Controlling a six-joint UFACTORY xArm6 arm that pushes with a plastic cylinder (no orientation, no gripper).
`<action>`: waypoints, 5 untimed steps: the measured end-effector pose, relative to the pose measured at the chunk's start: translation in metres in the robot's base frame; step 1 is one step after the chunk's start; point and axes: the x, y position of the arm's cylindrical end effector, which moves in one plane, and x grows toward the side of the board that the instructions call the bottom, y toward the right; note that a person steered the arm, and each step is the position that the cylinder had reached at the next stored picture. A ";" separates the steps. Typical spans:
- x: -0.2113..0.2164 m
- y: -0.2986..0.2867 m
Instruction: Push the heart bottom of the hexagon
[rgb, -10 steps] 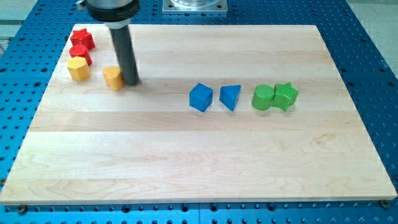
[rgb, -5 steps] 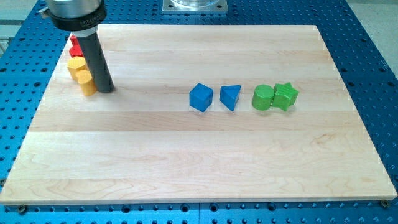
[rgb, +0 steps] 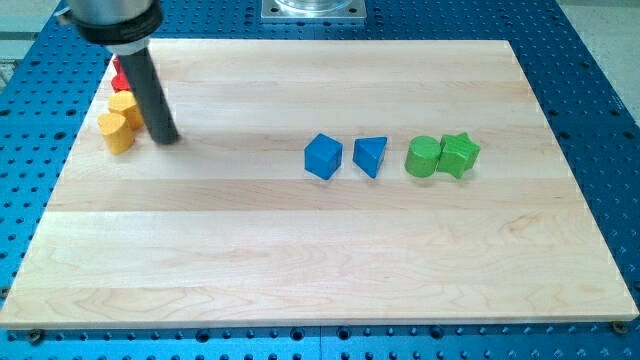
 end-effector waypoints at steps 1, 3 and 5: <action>-0.020 -0.003; -0.019 -0.032; -0.008 -0.019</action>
